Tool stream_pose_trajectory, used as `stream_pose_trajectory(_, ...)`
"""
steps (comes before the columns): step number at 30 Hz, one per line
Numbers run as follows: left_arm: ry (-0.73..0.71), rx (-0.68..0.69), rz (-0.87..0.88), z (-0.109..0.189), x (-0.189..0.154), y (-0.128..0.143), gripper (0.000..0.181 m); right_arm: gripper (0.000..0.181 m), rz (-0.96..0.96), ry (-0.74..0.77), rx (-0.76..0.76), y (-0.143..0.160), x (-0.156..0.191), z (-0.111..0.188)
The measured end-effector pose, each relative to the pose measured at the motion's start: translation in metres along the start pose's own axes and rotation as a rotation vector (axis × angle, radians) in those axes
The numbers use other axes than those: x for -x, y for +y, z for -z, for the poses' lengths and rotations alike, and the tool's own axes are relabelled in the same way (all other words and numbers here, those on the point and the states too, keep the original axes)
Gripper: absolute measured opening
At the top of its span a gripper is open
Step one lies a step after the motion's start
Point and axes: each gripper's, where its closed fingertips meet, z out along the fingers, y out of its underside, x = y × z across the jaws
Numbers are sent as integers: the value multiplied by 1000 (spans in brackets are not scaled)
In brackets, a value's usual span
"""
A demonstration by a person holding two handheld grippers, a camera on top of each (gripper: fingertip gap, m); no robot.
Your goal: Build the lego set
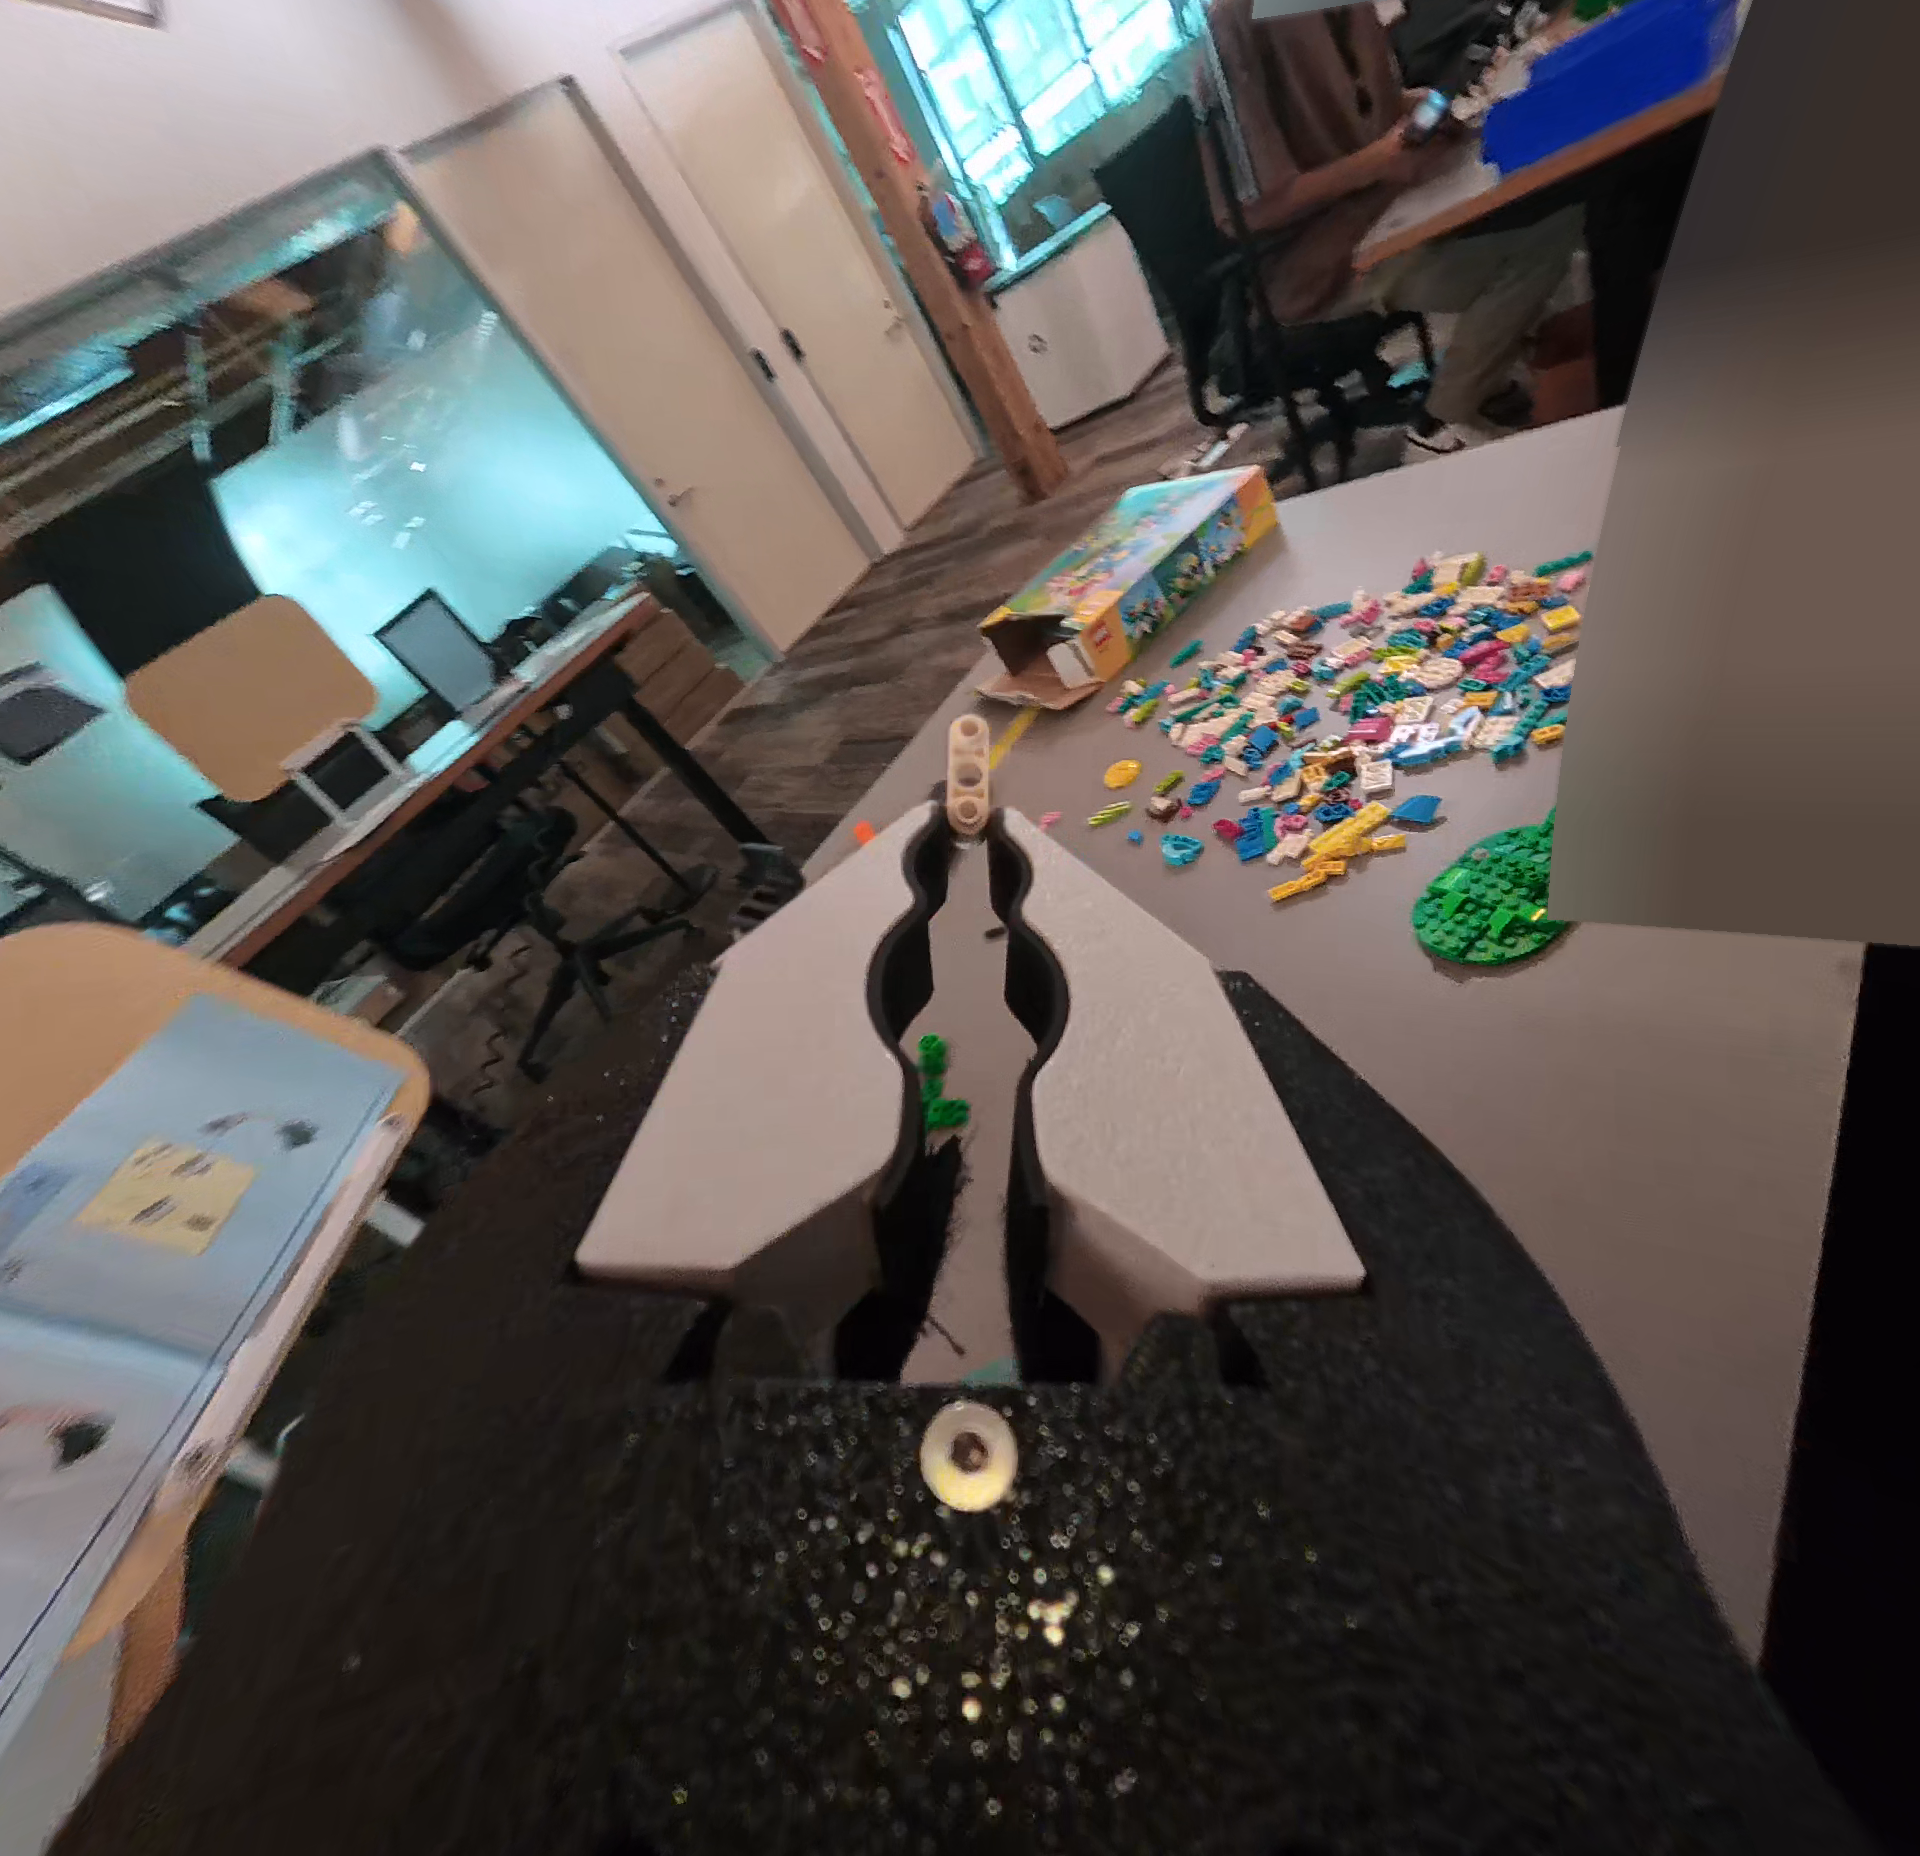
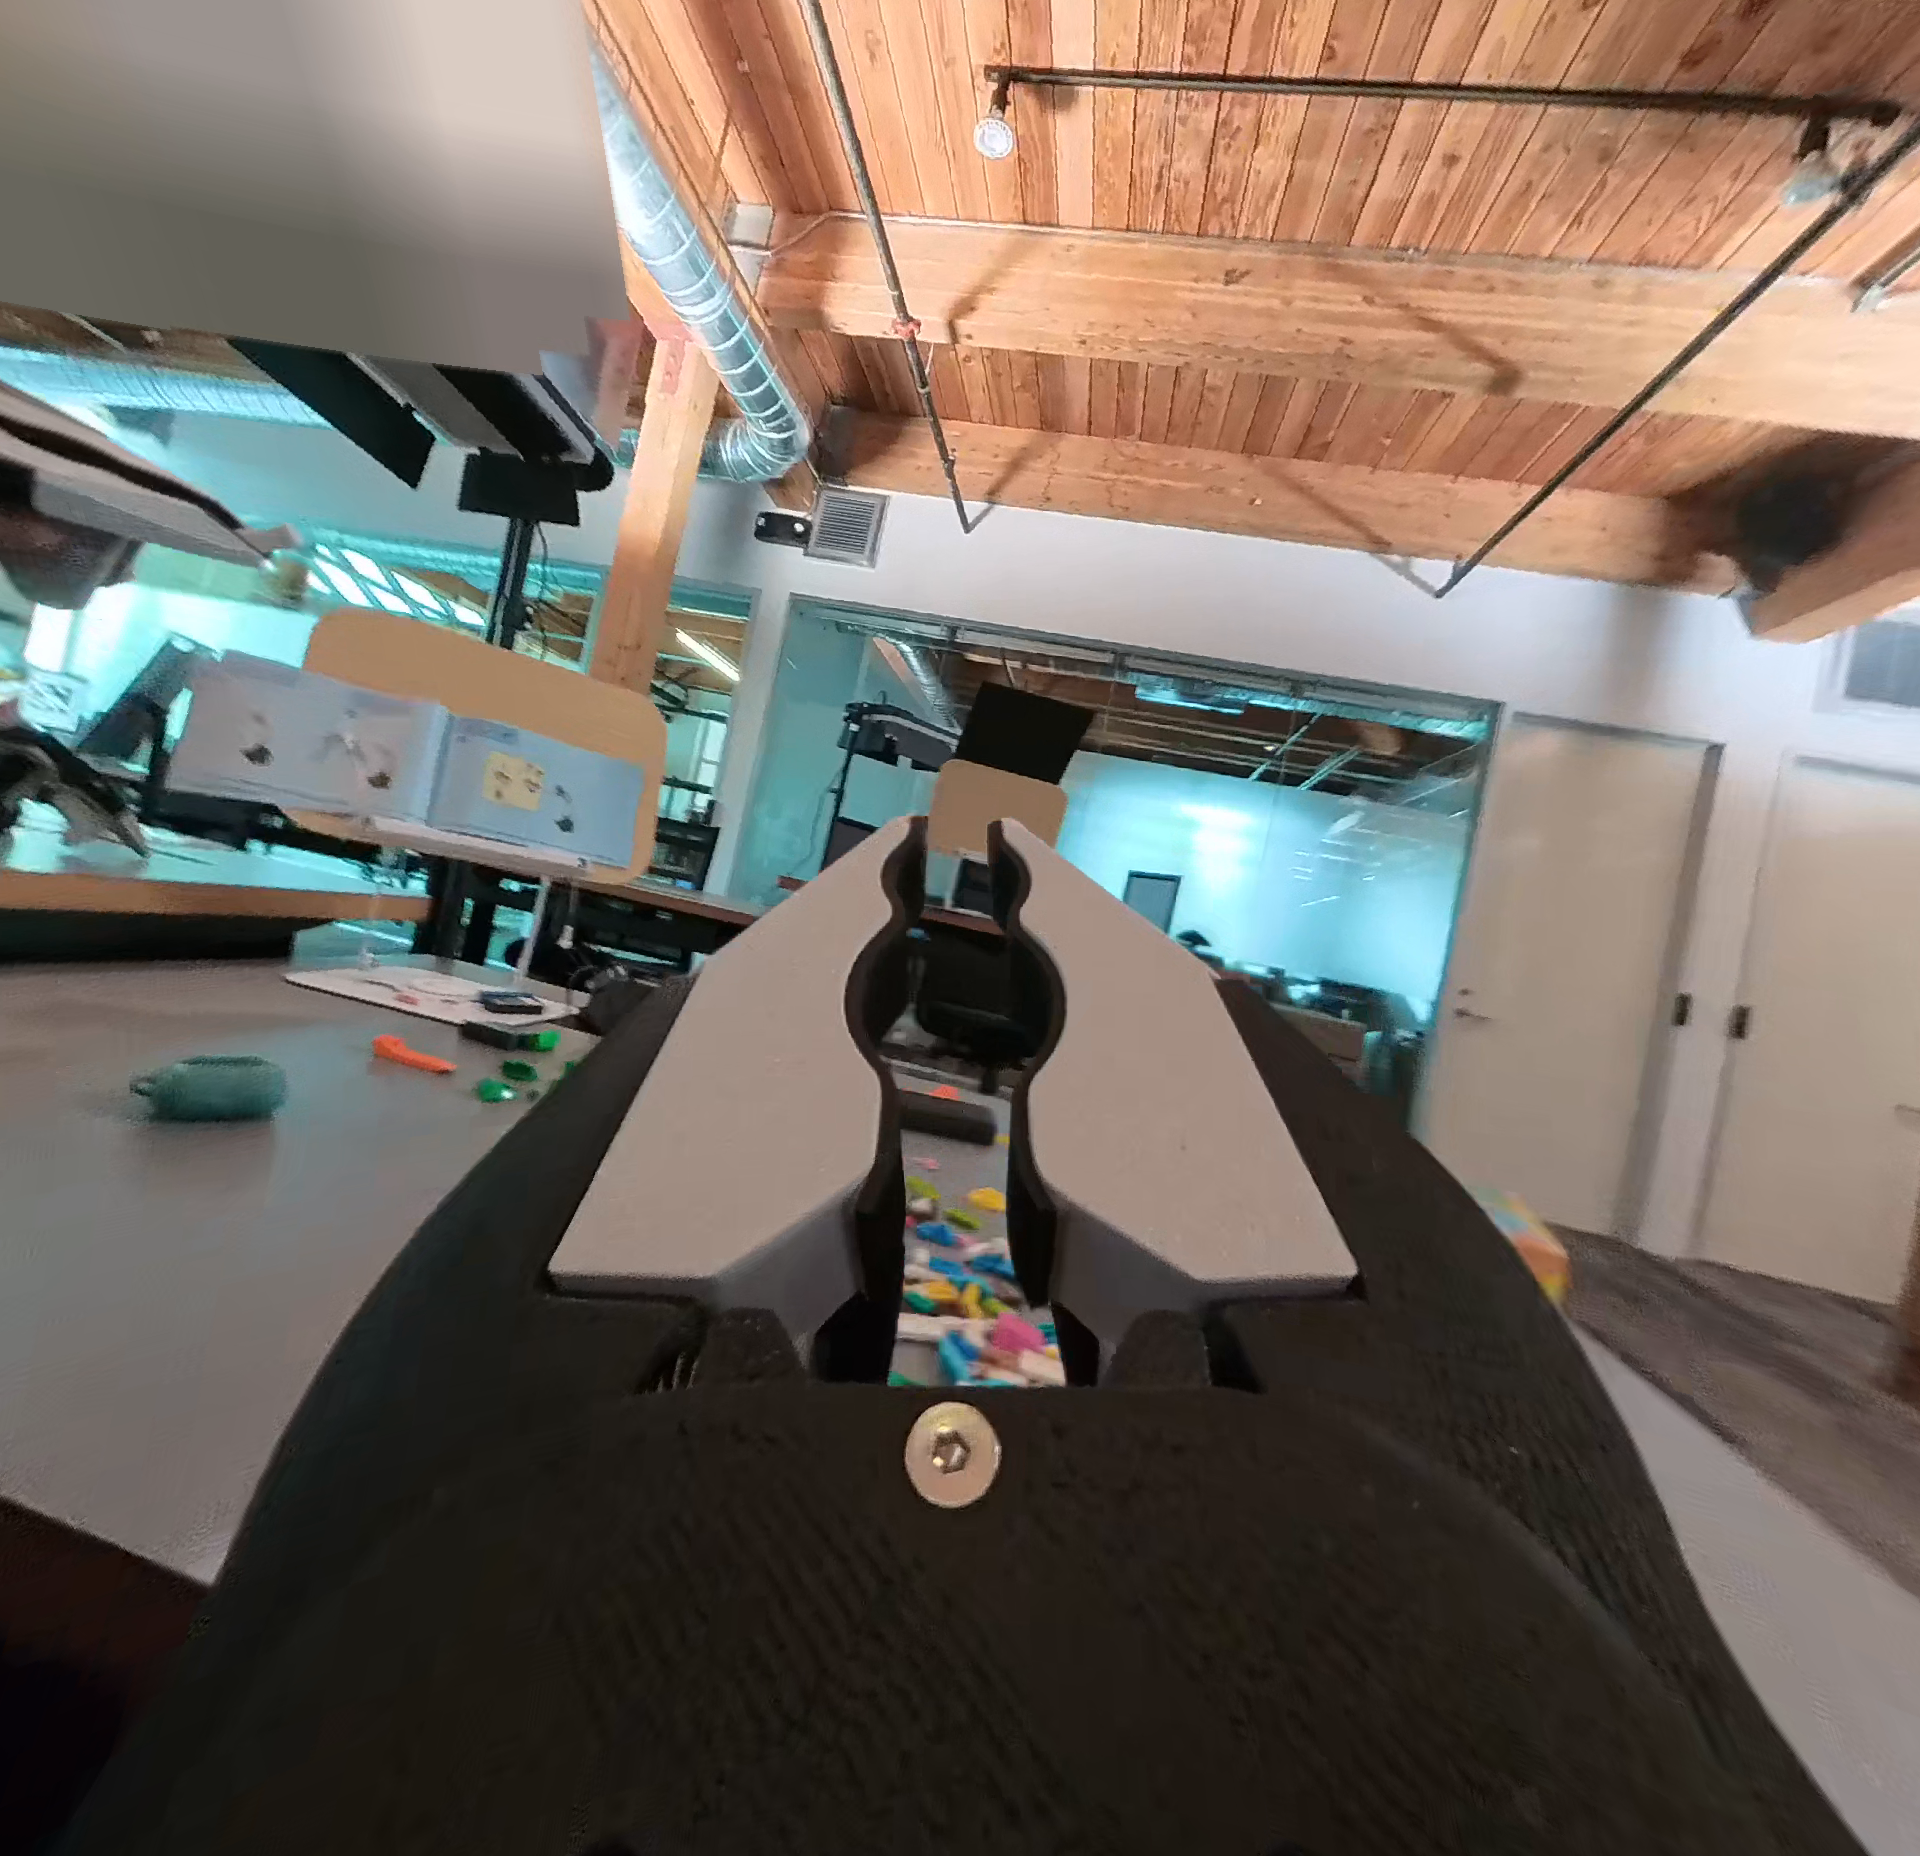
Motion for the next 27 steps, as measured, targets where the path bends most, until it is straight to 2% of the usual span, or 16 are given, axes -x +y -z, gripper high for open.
stream_pose_trajectory(6, -158, -59, 77, 95, 17, -4, 4, 17, -115, -108, 1, 8, 32, -30)
stream_pose_trajectory(8, -164, -71, 124, 112, 13, 2, 5, 18, -74, -153, 8, 6, 43, -34)
stream_pose_trajectory(11, -184, -71, 173, 118, 10, 16, 5, 22, -9, -199, 55, 14, 49, -32)
stream_pose_trajectory(15, -205, -92, 253, 104, 12, 35, 5, 29, -64, -67, 65, 28, 11, -27)
stream_pose_trajectory(19, -230, -171, 327, 76, 16, 44, 5, 31, 73, -61, 159, 70, -9, -16)
stream_pose_trajectory(22, -215, -220, 328, 39, 6, 44, 5, 32, 76, -17, 149, 76, -25, -11)
stream_pose_trajectory(27, -111, -225, 237, -37, -38, 33, 5, 31, 148, 15, 147, 71, -41, 2)
